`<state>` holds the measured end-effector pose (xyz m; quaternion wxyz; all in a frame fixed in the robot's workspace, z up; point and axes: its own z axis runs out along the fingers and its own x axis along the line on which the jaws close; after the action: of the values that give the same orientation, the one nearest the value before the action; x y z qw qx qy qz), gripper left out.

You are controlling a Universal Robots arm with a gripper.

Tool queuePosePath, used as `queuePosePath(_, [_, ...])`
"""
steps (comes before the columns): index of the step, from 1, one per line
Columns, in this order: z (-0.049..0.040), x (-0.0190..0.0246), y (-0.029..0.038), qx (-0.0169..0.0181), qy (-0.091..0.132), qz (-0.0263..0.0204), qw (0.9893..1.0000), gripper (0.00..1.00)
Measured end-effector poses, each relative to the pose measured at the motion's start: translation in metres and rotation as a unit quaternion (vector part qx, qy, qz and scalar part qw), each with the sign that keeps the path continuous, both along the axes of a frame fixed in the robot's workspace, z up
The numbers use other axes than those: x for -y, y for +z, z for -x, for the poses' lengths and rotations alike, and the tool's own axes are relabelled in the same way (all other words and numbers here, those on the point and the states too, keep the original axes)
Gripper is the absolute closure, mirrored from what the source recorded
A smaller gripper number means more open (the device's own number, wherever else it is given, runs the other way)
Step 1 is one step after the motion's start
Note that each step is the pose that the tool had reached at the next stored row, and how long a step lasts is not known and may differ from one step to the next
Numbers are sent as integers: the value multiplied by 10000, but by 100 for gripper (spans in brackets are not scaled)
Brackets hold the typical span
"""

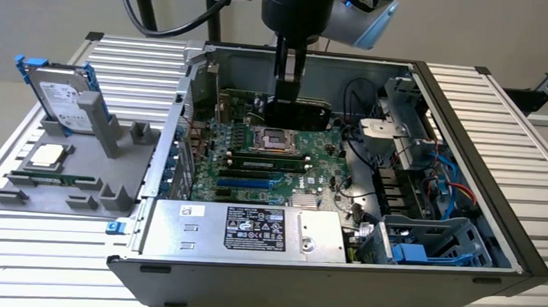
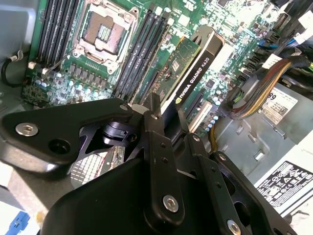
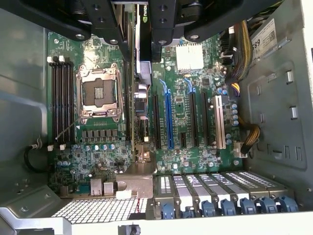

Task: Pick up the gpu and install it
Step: 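Insert the gpu into the slot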

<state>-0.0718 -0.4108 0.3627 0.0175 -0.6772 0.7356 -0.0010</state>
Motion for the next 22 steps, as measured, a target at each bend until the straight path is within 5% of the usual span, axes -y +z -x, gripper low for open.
queuePosePath(22, [-1,0,-31,0,1,10,10000,100])
